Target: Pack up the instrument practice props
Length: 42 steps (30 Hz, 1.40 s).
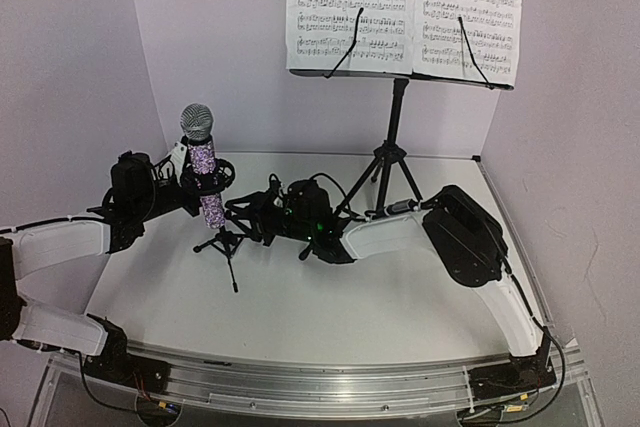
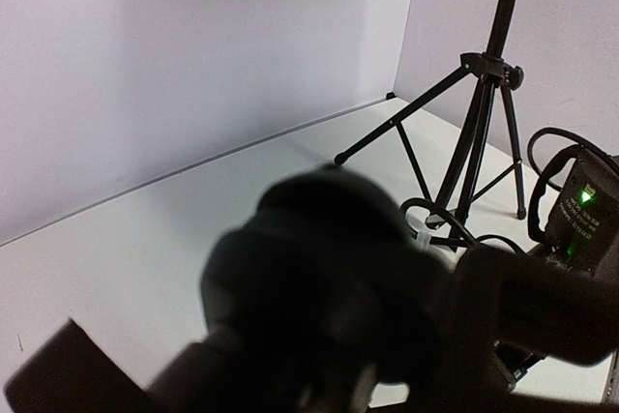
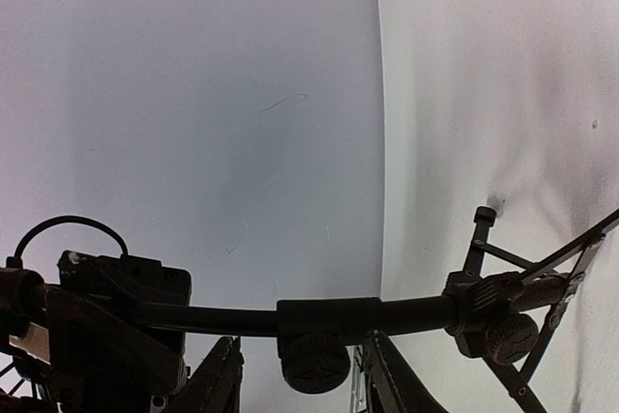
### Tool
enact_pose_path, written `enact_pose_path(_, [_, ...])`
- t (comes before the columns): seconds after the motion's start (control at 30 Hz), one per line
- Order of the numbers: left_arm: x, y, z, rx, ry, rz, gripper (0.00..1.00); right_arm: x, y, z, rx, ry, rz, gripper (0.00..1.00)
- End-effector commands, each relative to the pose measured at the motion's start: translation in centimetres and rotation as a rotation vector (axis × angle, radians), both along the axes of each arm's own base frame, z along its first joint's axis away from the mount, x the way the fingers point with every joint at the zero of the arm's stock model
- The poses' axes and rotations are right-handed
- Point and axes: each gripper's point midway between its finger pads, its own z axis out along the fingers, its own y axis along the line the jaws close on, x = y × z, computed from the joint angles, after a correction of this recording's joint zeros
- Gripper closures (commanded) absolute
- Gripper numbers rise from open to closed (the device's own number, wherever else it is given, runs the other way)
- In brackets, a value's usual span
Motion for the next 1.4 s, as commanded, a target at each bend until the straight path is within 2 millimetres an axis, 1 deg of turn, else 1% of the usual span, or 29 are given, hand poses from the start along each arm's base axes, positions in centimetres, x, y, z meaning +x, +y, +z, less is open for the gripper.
enact_pose_path(0.0, [0.0, -0.8, 3.5, -0.06, -0.077, -0.036, 1.0, -0.5, 0.5, 3.1, 0.092, -0.016, 0.027, 0.61])
enact_pose_path(0.1, [0.0, -0.8, 3.4, -0.059, -0.075, -0.034, 1.0, -0.5, 0.7, 2.3, 0.088, 0.004, 0.027, 0.65])
enact_pose_path(0.17, [0.0, -0.7, 3.5, -0.059, -0.076, -0.032, 1.0, -0.4, 0.7, 1.8, 0.083, 0.018, 0.025, 0.71])
enact_pose_path(0.23, [0.1, -0.8, 3.5, -0.058, -0.076, -0.032, 1.0, -0.5, 0.7, 1.6, 0.081, 0.025, 0.028, 0.73])
enact_pose_path(0.37, [0.2, -0.8, 3.4, -0.059, -0.075, -0.033, 1.0, -0.6, 0.7, 1.4, 0.072, 0.025, 0.035, 0.73])
enact_pose_path(0.7, [0.2, -0.9, 3.5, -0.059, -0.077, -0.037, 1.0, -0.5, 1.1, 0.0, 0.042, 0.051, 0.041, 0.73])
enact_pose_path(0.83, [0.2, -0.9, 3.5, -0.059, -0.077, -0.037, 1.0, -0.4, 1.1, 0.1, 0.037, 0.039, 0.036, 0.86])
enact_pose_path(0.93, [0.2, -0.8, 3.5, -0.058, -0.076, -0.034, 1.0, -0.4, 0.9, 0.1, 0.028, 0.02, 0.038, 0.99])
enact_pose_path(0.97, [0.2, -0.8, 3.5, -0.058, -0.076, -0.033, 1.0, -0.5, 1.0, 0.1, 0.024, 0.006, 0.043, 1.0])
enact_pose_path(1.03, [0.2, -0.8, 3.4, -0.057, -0.075, -0.031, 1.0, -0.7, 0.8, 0.4, -0.004, -0.09, 0.061, 1.0])
enact_pose_path(1.07, [0.2, -0.8, 3.4, -0.057, -0.075, -0.031, 1.0, -1.0, 0.8, 0.8, -0.025, -0.176, 0.081, 1.0])
enact_pose_path(1.1, [0.1, -0.8, 3.4, -0.058, -0.076, -0.032, 1.0, -1.3, 0.7, 1.1, -0.061, -0.306, 0.1, 1.0])
enact_pose_path(1.17, [0.1, -0.8, 3.4, -0.058, -0.076, -0.034, 1.0, -1.8, 0.4, 1.6, -0.156, -0.618, 0.14, 1.0])
enact_pose_path(1.27, [0.0, -0.8, 3.5, -0.059, -0.078, -0.037, 1.0, -2.4, -0.2, 1.6, -0.287, -1.04, 0.176, 1.0])
enact_pose_path(1.37, [0.1, -0.9, 3.3, -0.058, -0.073, -0.039, 1.0, -2.7, -0.2, 1.6, -0.386, -1.396, 0.201, 1.0])
